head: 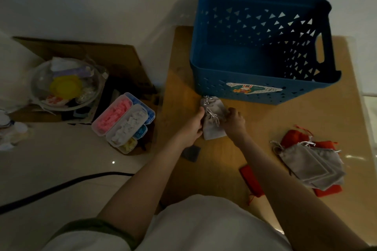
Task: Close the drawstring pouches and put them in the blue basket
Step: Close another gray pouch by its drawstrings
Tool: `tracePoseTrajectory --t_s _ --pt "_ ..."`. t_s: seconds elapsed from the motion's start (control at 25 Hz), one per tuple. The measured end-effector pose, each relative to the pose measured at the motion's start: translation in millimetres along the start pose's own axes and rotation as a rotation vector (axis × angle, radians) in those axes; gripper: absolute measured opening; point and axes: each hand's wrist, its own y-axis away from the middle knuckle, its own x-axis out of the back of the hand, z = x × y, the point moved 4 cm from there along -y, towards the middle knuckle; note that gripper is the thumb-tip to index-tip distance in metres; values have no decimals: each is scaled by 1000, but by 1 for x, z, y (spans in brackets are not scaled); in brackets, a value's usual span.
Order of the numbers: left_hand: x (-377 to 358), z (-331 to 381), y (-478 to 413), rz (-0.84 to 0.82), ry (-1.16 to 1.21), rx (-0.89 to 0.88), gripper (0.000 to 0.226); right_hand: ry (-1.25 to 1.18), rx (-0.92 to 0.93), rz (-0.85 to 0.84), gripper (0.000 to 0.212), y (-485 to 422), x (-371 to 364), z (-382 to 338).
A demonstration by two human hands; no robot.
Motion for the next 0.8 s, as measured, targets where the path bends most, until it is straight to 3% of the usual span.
tracePoseTrajectory --t_s 0.16,0.24,0.36,0.44,0.56,0.68,0.8 --pt "-2 4 -8 25 -21 -11 51 -79 -13 -132 48 0 -4 -3" --pt "-3 9 -8 88 -219 -54 46 -57 -9 -159 47 0 -3 -3" --pt "1 15 -8 381 -597 -211 33 -66 -20 -157 51 2 3 0" --pt "-7 19 0 469 -721 -349 25 -17 -15 -147 52 6 8 4" --pt "-33 20 9 345 -915 -549 15 87 7 -118 52 16 19 11" --pt "-60 7 11 116 -1118 -503 20 189 -38 -88 49 28 29 24" --pt "-74 -4 17 -10 -1156 -474 26 338 -106 46 46 41 46 37"
